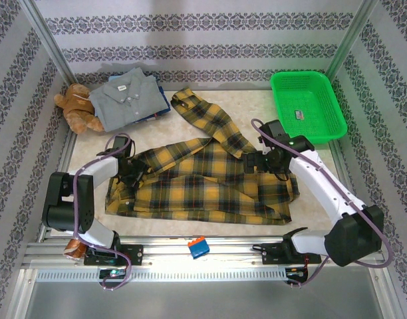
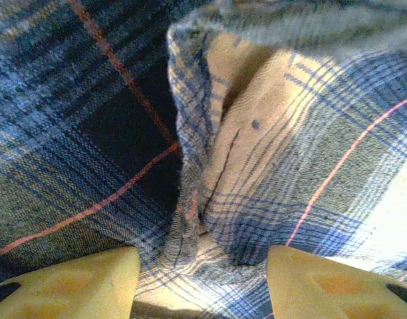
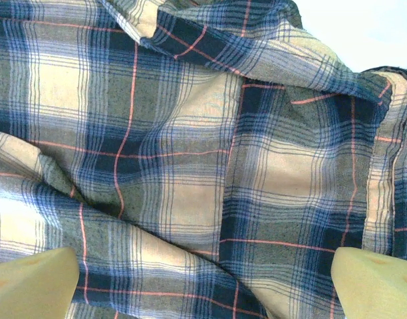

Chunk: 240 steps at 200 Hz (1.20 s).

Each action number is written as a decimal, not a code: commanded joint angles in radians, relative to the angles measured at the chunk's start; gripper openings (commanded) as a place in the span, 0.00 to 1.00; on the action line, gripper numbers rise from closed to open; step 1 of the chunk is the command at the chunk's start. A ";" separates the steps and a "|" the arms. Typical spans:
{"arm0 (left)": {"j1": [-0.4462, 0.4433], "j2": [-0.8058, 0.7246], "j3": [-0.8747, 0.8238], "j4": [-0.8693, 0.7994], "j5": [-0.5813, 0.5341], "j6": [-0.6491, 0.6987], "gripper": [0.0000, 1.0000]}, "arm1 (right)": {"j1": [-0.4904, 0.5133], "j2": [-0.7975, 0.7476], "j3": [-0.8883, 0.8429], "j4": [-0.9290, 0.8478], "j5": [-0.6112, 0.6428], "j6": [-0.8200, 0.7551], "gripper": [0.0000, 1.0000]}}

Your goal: Fold and stack the long sleeve shirts

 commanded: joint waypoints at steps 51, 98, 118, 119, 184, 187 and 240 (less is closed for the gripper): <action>-0.011 0.054 0.030 0.048 -0.030 -0.013 0.46 | -0.012 -0.039 -0.040 0.019 -0.023 0.019 0.98; -0.011 0.047 0.030 0.046 -0.025 -0.005 0.30 | -0.013 -0.028 -0.055 0.050 -0.050 0.028 0.98; -0.010 0.049 0.034 0.038 -0.018 0.004 0.26 | -0.013 -0.021 -0.061 0.068 -0.060 0.031 0.98; -0.011 0.048 0.034 0.038 -0.017 0.005 0.26 | -0.013 -0.020 -0.062 0.068 -0.061 0.031 0.98; -0.011 0.037 0.053 0.016 -0.017 0.018 0.15 | -0.009 0.020 -0.064 0.129 -0.112 0.047 0.98; -0.011 0.036 0.054 0.014 -0.017 0.019 0.14 | -0.008 0.022 -0.063 0.130 -0.114 0.048 0.98; -0.011 0.017 0.077 -0.008 -0.018 0.035 0.03 | -0.010 0.042 -0.054 0.152 -0.101 0.045 0.98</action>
